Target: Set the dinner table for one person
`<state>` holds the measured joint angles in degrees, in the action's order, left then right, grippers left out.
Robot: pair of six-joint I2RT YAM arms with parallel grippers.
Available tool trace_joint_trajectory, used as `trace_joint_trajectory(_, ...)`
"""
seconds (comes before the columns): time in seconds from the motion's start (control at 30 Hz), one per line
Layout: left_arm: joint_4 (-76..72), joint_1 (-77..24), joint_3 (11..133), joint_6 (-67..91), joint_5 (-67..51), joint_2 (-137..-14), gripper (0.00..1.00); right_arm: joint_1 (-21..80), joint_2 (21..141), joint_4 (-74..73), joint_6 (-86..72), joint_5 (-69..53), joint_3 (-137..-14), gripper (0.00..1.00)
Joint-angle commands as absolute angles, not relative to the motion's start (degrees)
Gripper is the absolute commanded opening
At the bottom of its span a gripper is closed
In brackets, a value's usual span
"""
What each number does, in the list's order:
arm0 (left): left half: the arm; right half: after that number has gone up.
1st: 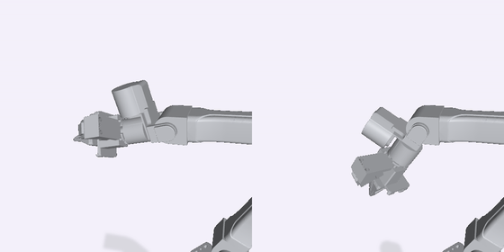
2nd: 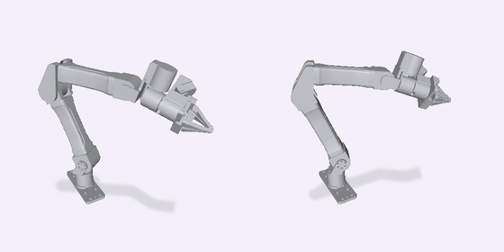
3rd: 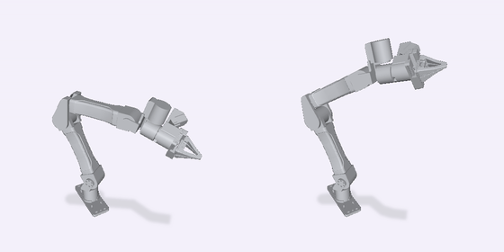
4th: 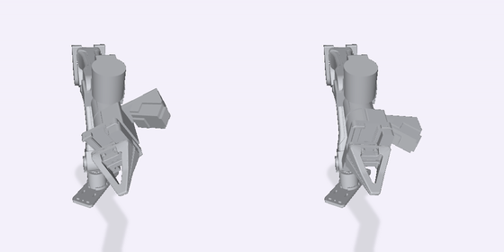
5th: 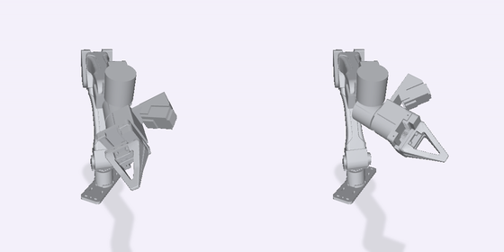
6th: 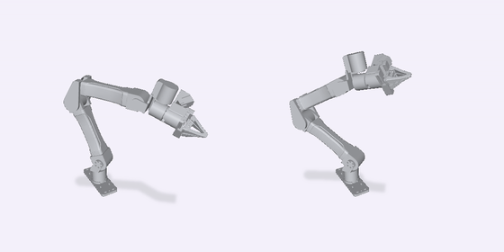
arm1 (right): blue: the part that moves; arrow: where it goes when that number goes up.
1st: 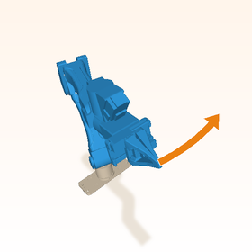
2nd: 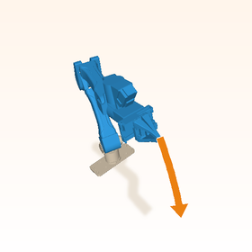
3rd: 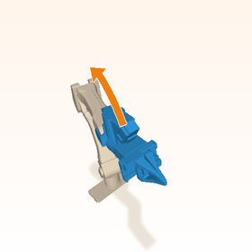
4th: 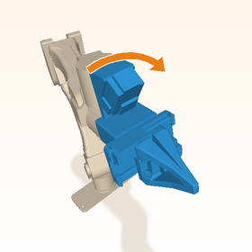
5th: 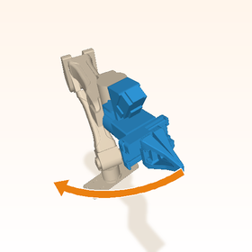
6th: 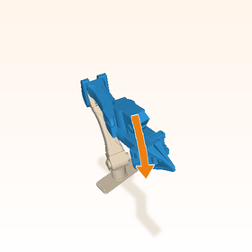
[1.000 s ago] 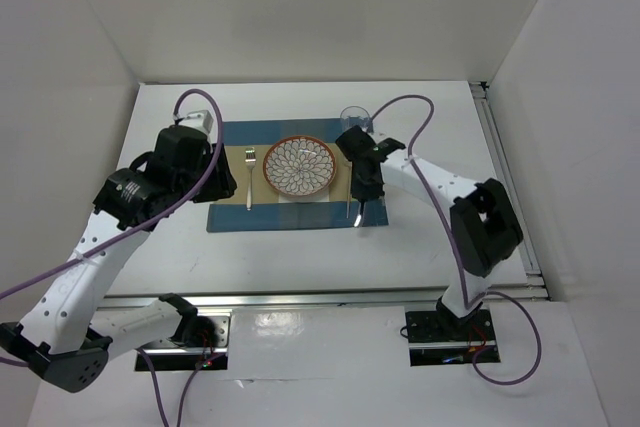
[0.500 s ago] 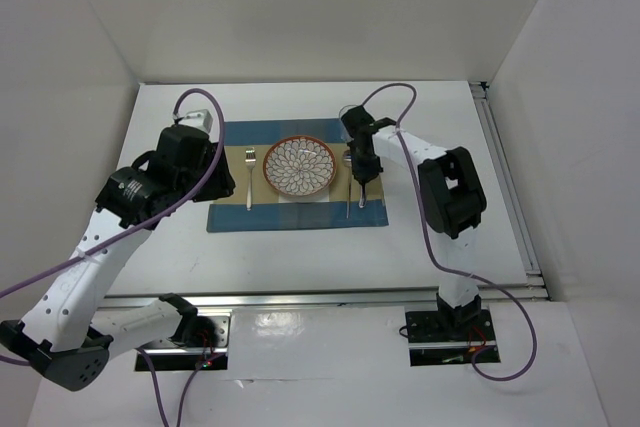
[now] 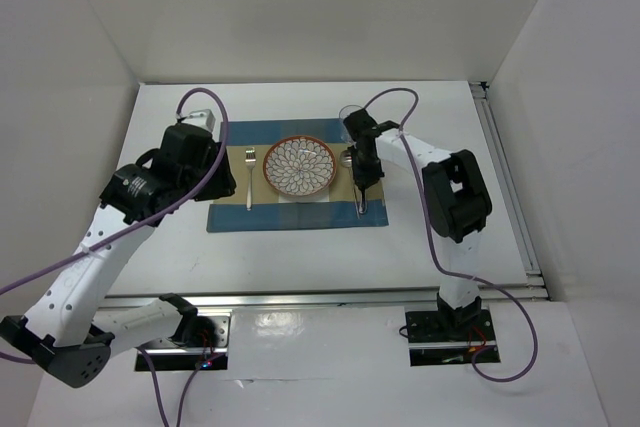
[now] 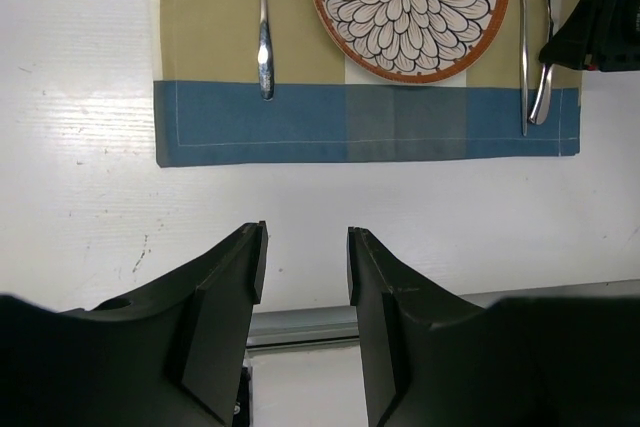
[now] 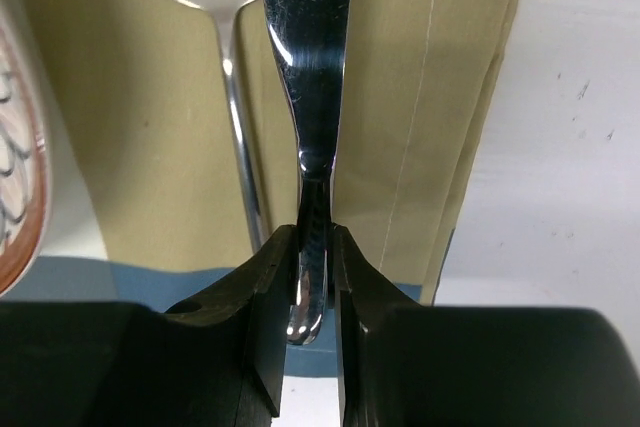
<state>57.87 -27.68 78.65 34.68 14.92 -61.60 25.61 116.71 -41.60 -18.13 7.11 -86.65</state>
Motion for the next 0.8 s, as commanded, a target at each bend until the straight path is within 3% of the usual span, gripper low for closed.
trace_joint_trajectory(0.0,57.0,-27.8,80.6,34.0,14.7,-61.6,0.54,25.9,111.5,-40.9,-18.5,5.7,-85.5,0.12)
trace_joint_trajectory(0.3,57.0,-27.8,80.6,34.0,14.2,-61.6,0.54,25.9,109.8,-42.0,-19.6,5.2,-83.9,0.1)
trace_joint_trajectory(0.4,57.0,-27.8,80.6,34.0,14.2,-61.6,0.54,25.9,110.4,-42.0,-20.1,5.2,-83.9,0.15)
trace_joint_trajectory(0.5,57.0,-27.8,80.6,34.0,14.2,-61.1,0.54,25.9,111.6,-42.5,-21.3,5.8,-83.4,0.27)
trace_joint_trajectory(0.6,57.5,-27.8,80.6,34.0,14.7,-60.6,0.54,25.9,111.6,-43.2,-21.8,6.9,-83.4,0.55)
trace_joint_trajectory(0.77,57.5,-27.8,80.6,34.0,14.7,-60.6,0.54,25.9,109.1,-44.4,-23.5,9.9,-85.4,0.57)
